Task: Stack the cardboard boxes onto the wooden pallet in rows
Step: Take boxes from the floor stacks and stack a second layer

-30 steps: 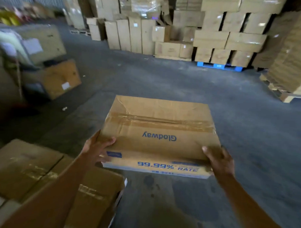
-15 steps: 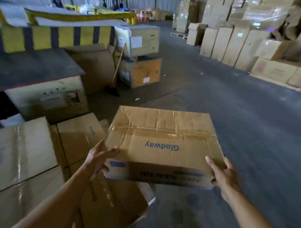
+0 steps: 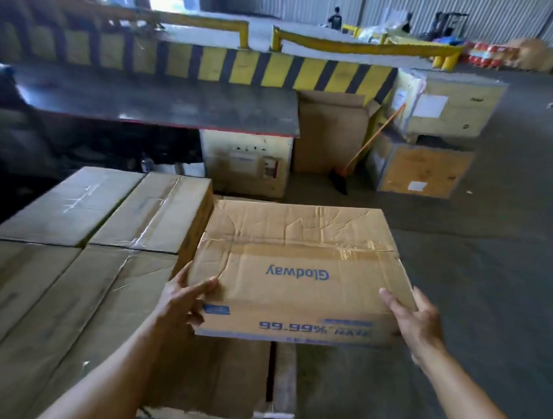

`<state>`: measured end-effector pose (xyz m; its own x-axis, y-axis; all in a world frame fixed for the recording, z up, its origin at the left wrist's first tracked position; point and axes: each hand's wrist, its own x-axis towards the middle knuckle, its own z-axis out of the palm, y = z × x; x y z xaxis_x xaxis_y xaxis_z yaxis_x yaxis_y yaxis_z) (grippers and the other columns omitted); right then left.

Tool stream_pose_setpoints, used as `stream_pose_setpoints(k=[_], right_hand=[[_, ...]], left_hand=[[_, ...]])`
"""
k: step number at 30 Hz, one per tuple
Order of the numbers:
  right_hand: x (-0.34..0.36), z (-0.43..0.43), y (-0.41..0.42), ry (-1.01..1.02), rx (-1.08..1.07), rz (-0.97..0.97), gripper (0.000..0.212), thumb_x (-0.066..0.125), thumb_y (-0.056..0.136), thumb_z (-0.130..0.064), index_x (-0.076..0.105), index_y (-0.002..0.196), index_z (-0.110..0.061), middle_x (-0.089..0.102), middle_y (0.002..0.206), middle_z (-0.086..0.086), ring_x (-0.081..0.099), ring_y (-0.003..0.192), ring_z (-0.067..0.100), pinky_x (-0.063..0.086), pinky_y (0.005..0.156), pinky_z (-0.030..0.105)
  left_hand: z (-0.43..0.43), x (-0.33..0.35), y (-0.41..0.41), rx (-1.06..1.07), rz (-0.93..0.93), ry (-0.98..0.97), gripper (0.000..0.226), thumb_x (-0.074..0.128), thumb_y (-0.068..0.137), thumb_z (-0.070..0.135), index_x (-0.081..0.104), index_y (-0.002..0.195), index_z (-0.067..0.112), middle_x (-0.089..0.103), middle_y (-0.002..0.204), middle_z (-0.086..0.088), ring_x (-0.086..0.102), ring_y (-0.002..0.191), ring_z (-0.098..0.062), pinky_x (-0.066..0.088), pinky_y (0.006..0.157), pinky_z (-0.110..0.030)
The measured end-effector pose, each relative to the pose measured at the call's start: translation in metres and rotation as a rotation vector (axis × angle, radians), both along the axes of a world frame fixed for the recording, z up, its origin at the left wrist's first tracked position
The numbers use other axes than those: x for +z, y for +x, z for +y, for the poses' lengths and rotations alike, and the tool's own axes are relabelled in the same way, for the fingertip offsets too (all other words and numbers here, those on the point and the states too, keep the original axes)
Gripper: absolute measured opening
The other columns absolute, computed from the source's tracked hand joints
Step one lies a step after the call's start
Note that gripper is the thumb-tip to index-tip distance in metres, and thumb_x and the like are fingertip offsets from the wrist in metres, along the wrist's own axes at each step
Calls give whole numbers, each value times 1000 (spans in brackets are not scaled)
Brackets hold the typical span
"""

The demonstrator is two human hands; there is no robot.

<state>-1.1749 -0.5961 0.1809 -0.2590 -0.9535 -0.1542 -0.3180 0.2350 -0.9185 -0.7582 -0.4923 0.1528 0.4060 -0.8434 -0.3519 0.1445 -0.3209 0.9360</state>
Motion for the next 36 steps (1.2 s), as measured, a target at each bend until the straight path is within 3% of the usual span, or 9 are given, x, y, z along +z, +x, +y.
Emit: stream_pose_setpoints(k=[5,9,12,16,22,25,27,30,36], right_hand=[[4,-104,45,-49,195,-10,85,82,79,-41,45,150,-13,64,133,13,66,107,27,55,88,37],[15,-177,64,-23,329,-2,63,79,82,-40,55,137,-23,71,106,1,68,87,21,61,72,45],[21,-235,85,-6,428,8,43,78,83,-37,58,120,-30,68,97,-5,66,85,19,61,72,48],[12,-313,120,38,590,-9,33,78,84,-32,61,113,-27,69,100,1,66,88,22,59,69,46],[-19,-445,171,91,810,-20,43,78,83,-34,57,120,-32,62,101,-7,63,89,18,57,61,38],[-36,-520,190,151,951,-19,51,77,84,-37,54,128,-36,61,108,-5,64,101,26,60,80,51],[-43,-566,208,185,1073,16,60,76,84,-38,51,138,-30,61,111,-5,62,108,28,55,94,55],[-48,-609,227,229,1220,91,67,75,86,-39,47,145,-25,59,119,-1,58,113,28,51,100,53],[-71,-655,279,271,1362,126,71,73,88,-35,42,150,-21,51,142,8,52,125,30,46,106,52]], left_hand=[[-41,-27,15,245,66,12,93,90,52,41,47,134,44,75,80,-13,56,49,-30,50,45,-34],[-72,-48,11,368,124,50,110,97,43,51,43,139,47,75,99,-15,61,52,-37,55,50,-44],[-96,-57,8,456,133,70,115,95,50,50,37,148,42,69,118,-15,68,69,-40,56,51,-45],[-129,-56,-4,595,144,87,97,89,65,39,39,149,40,61,130,-17,63,101,-53,56,51,-45],[-197,-60,-52,869,76,61,81,82,78,33,41,148,35,57,128,-5,63,104,-32,61,65,-46],[-245,-69,-92,1013,58,79,72,79,83,32,44,146,32,60,120,0,62,103,-26,60,67,-40],[-275,-82,-118,1125,61,81,71,80,82,30,47,144,30,62,116,5,62,105,-21,58,83,-40],[-307,-91,-157,1258,78,133,70,82,78,33,50,141,33,64,118,6,61,113,-22,49,103,-46],[-354,-109,-179,1436,127,182,86,85,72,39,44,147,32,62,111,17,58,107,-7,37,108,-39]])
